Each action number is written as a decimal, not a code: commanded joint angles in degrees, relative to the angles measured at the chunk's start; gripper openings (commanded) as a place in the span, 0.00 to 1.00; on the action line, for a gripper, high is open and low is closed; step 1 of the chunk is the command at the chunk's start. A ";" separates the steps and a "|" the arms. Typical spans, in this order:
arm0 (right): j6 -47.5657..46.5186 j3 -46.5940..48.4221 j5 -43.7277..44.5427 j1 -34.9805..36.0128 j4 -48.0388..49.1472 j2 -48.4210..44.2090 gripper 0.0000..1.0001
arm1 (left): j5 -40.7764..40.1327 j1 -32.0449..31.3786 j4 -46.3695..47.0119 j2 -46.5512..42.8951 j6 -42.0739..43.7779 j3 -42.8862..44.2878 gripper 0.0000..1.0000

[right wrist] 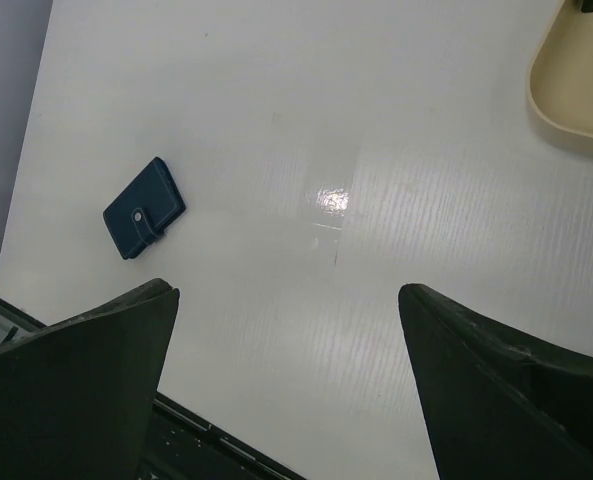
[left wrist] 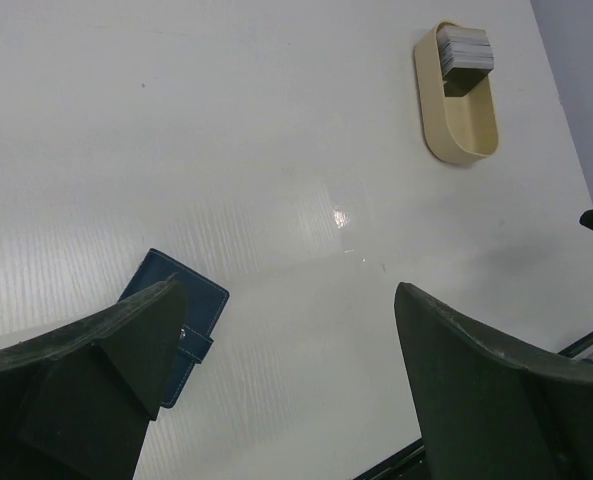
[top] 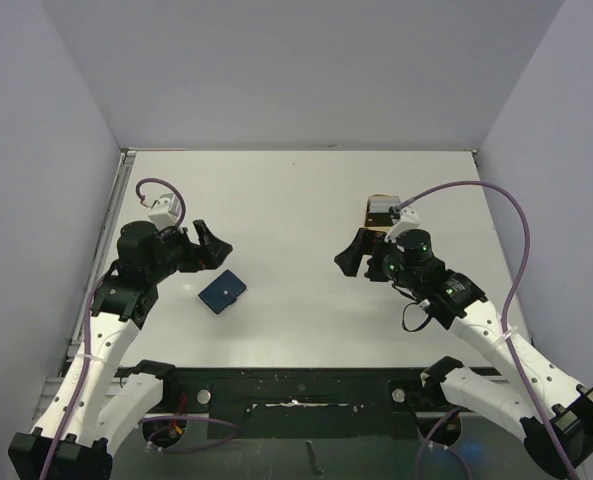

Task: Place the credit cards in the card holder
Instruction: Adjust the card holder at the center of the board.

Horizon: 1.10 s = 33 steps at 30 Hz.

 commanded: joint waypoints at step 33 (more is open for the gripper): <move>-4.48 -1.79 -0.09 -0.32 4.52 -6.67 0.98 | -13.12 0.84 -3.24 29.53 -8.79 -0.77 0.77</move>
